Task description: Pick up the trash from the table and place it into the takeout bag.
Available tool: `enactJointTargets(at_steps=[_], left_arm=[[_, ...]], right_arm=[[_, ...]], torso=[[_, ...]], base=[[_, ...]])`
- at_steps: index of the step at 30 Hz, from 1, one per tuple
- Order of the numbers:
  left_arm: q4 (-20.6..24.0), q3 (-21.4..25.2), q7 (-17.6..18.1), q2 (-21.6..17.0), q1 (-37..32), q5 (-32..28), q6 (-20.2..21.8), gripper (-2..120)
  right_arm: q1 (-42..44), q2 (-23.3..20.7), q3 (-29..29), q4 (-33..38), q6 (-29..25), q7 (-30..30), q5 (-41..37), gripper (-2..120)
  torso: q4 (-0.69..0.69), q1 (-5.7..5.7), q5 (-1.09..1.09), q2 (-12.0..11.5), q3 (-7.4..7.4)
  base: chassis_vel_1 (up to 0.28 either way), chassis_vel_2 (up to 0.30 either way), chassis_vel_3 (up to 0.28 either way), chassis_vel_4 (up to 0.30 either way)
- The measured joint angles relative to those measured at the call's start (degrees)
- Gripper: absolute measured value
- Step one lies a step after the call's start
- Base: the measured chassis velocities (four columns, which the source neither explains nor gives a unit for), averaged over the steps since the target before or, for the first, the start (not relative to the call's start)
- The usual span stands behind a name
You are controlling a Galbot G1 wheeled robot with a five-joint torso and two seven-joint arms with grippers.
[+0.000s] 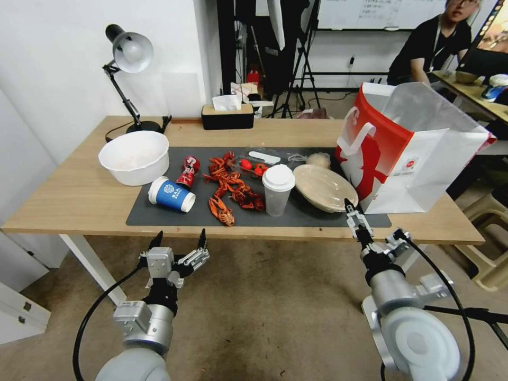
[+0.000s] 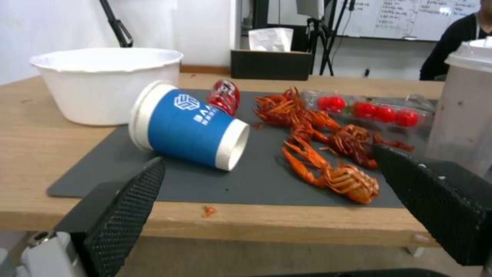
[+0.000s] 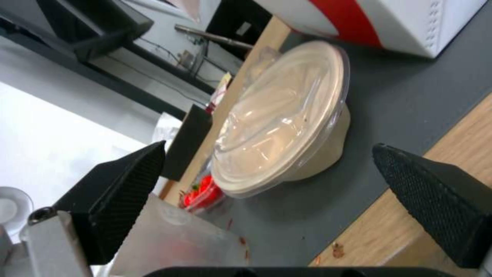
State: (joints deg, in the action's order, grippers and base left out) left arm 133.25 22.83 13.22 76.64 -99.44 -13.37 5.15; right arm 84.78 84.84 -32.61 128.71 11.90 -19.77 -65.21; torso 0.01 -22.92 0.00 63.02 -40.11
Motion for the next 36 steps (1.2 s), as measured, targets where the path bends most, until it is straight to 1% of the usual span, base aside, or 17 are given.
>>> enactJointTargets(at_steps=[4,14,16,17,18,20,21,23,24,25,27,28,29,32,33,34,36], left_arm=[[0.33,0.76,0.0,0.11,-0.5,0.11,-0.51,100],[0.4,1.37,0.11,0.86,-1.25,0.57,-1.58,100],[0.4,1.52,0.13,1.0,-1.42,0.71,-1.8,100],[0.4,1.56,0.14,1.04,-1.49,0.75,-1.9,100],[0.4,1.56,0.14,1.04,-1.49,0.75,-1.9,100],[0.4,1.66,0.25,1.21,-1.62,0.83,-2.21,100],[0.4,1.66,0.25,1.21,-1.62,0.83,-2.21,100],[0.33,1.69,0.28,1.29,-1.68,0.85,-2.42,100],[0.33,1.69,0.28,1.29,-1.68,0.85,-2.42,100],[0.19,1.7,0.22,1.28,-1.68,0.89,-2.55,100],[-0.07,1.7,-0.09,1.17,-1.6,1.14,-2.88,100],[-0.08,1.7,-0.1,1.13,-1.52,1.16,-2.94,100],[-0.08,1.7,-0.1,1.13,-1.52,1.16,-2.94,100],[0.0,1.76,0.01,1.14,-1.57,1.09,-3.11,100],[0.0,1.76,0.01,1.14,-1.57,1.09,-3.11,100],[0.04,1.76,0.12,1.16,-1.79,0.99,-3.28,100],[0.04,1.85,0.32,1.16,-1.93,0.9,-3.75,100]], right_arm=[[-2.54,-1.08,0.24,-2.01,1.38,-1.76,-1.56,100],[-6.78,-1.86,0.93,-5.63,2.15,-3.92,-5.67,100],[-8.51,-1.87,1.04,-6.4,2.52,-5.47,-7.84,100],[-9.36,-1.84,1.04,-6.75,2.66,-6.45,-8.79,98],[-9.36,-1.84,1.04,-6.75,2.66,-6.45,-8.79,98],[-10.81,-1.72,1.04,-7.64,2.85,-7.88,-10.17,89],[-10.81,-1.72,1.04,-7.64,2.85,-7.88,-10.17,89],[-11.09,-1.66,1.03,-7.84,2.89,-8.41,-10.6,82],[-11.09,-1.66,1.03,-7.84,2.89,-8.41,-10.6,82],[-11.16,-1.65,1.04,-8.0,2.88,-8.6,-10.81,78],[-11.34,-1.63,1.04,-8.25,2.85,-8.97,-11.13,67],[-11.44,-1.58,1.04,-8.32,2.81,-9.1,-11.3,63],[-11.44,-1.58,1.04,-8.32,2.81,-9.1,-11.3,63],[-11.58,-1.36,0.9,-8.39,2.75,-9.2,-11.45,49],[-11.58,-1.36,0.9,-8.39,2.75,-9.2,-11.45,49],[-11.52,-1.28,0.84,-8.39,2.73,-9.2,-11.45,42],[-11.37,-1.26,0.74,-8.39,2.7,-9.2,-11.45,34]], torso=[[0.0,0.0,0.0,0.0,0.0],[-0.01,0.0,0.0,0.0,0.0],[-0.01,0.0,0.01,0.0,0.0],[-0.01,0.0,0.0,0.0,0.0],[-0.01,0.0,0.0,0.0,0.0],[0.0,0.0,0.0,0.0,0.0],[0.0,0.0,0.0,0.0,0.0],[-0.01,0.0,0.0,0.0,0.0],[-0.01,0.0,0.0,0.0,0.0],[-0.01,0.0,0.0,0.0,0.0],[-0.01,0.0,0.0,0.0,0.0],[-0.01,0.0,0.0,0.0,0.0],[-0.01,0.0,0.0,0.0,0.0],[-0.01,0.0,0.0,0.0,0.0],[-0.01,0.0,0.0,0.0,0.0],[-0.01,0.0,0.0,0.0,0.0],[0.0,0.0,0.0,0.0,0.0]], base=[[0.0,0.0,0.0,0.0],[0.0,0.0,0.0,0.0],[0.0,0.0,0.0,0.0],[0.0,0.0,0.0,0.0],[0.0,0.0,0.0,0.0],[0.0,0.0,0.0,0.0],[0.0,0.0,0.0,0.0],[0.0,0.0,0.0,0.0],[0.0,0.0,0.0,0.0],[0.0,0.0,0.0,0.0],[0.0,0.0,0.0,0.0],[0.0,0.0,0.0,0.0],[0.0,0.0,0.0,0.0],[0.0,0.0,0.0,0.0],[0.0,0.0,0.0,0.0],[0.0,0.0,0.0,0.0],[0.0,0.0,0.0,0.0]])
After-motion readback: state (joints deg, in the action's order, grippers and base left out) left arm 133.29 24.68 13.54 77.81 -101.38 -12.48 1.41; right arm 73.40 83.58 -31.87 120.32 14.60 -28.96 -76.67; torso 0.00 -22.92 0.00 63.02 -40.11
